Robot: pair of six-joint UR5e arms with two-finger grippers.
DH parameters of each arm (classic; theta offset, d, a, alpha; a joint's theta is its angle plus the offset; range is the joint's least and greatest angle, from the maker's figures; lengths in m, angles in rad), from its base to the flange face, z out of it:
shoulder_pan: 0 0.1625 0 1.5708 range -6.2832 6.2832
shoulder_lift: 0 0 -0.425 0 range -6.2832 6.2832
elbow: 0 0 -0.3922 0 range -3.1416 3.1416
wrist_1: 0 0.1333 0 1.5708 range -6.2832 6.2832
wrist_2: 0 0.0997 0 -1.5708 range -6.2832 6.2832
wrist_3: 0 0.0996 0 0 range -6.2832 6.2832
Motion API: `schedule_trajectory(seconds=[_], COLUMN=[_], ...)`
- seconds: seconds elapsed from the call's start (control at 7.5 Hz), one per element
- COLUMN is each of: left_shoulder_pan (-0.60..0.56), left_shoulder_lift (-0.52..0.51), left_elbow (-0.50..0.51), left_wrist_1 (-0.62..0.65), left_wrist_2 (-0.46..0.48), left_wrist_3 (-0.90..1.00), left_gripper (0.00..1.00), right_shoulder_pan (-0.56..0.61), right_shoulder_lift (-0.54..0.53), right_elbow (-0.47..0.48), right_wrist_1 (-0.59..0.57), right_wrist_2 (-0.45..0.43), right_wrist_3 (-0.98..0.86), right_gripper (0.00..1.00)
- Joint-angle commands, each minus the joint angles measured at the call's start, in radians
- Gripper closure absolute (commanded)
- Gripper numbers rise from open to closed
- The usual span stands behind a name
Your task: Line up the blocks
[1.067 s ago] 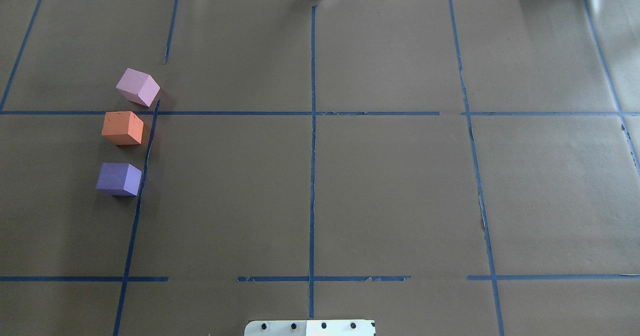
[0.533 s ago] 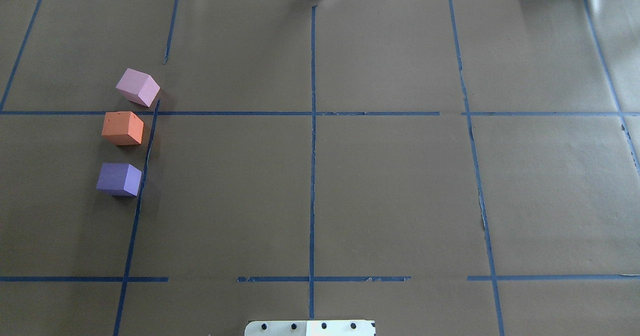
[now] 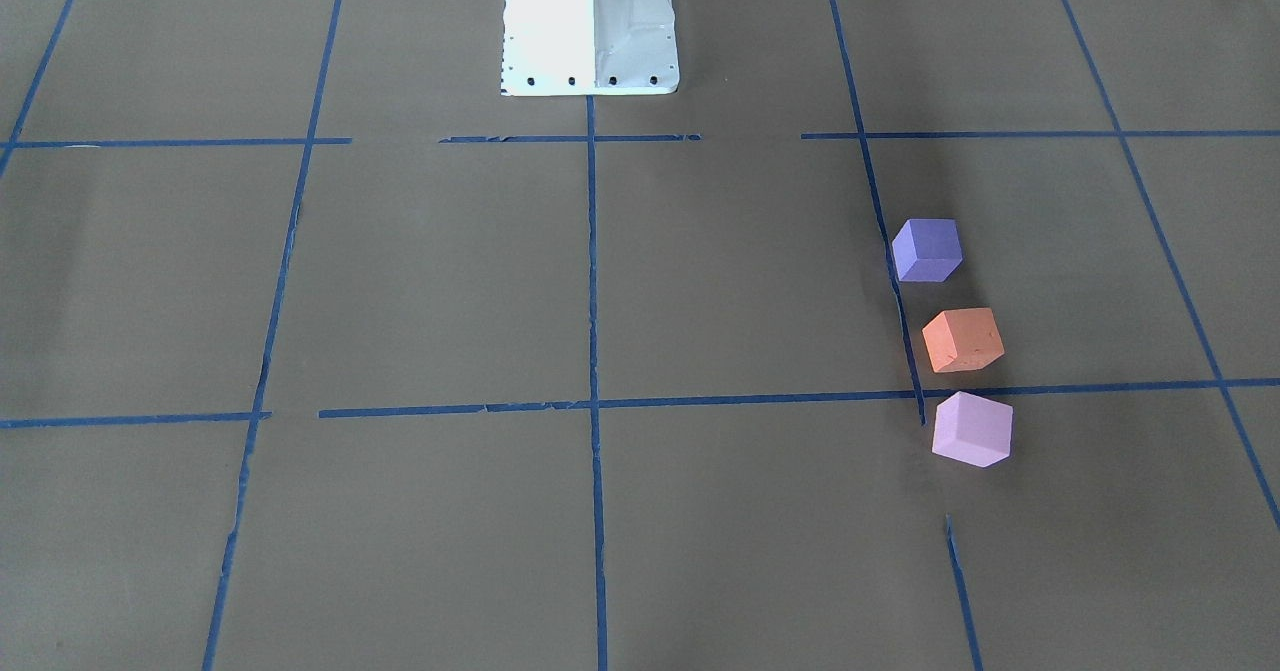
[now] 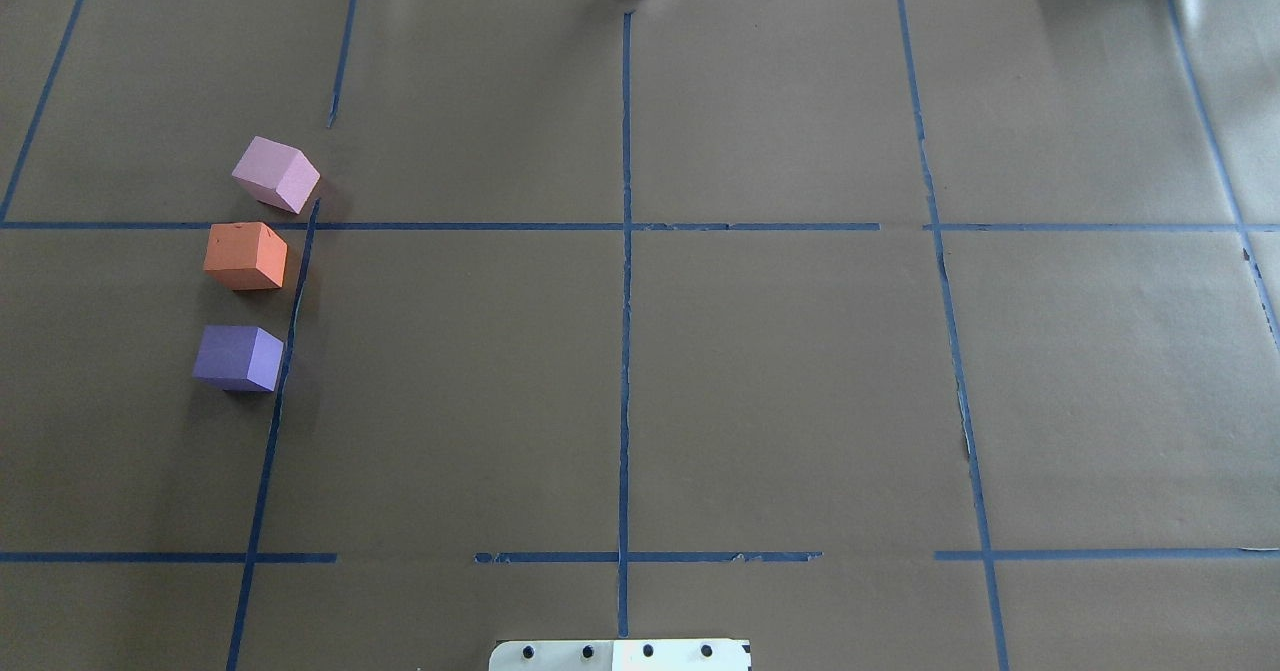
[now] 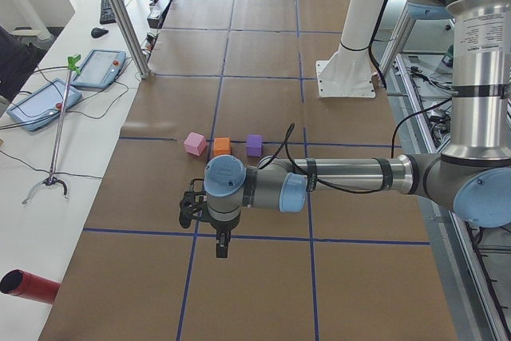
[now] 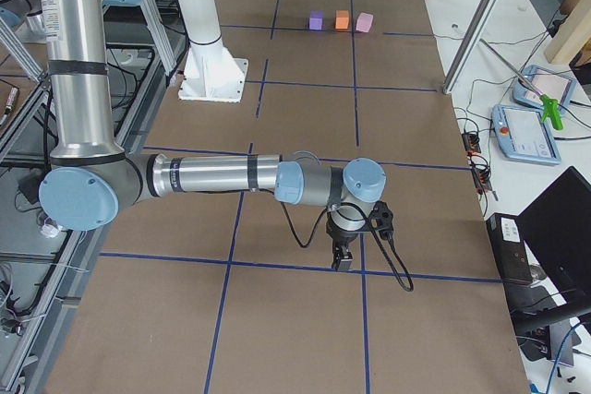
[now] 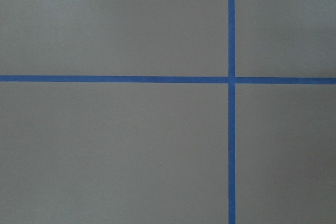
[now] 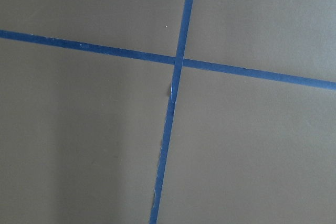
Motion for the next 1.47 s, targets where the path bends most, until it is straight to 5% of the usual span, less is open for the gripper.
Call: schedule_trajectory(seconds=[0.0,1.33], left_shoulder_pan=[0.001,0.001], left_shoulder_lift=[-0.005,-0.005], left_elbow=[-0.016,0.005], left_wrist_1=[0.041,0.038], left_wrist_2=[-0.001,0.0], left_wrist_3=[0.0,0.002], left_gripper=[0.0,0.0], right_shoulder_pan=[0.0,0.0], right_shoulder_lift=[0.0,0.0], right_elbow=[0.0,0.0], right_wrist_1=[0.0,0.0], right_wrist_2=[0.0,0.0], right_wrist_3=[0.0,0.0], right_gripper=[0.0,0.0])
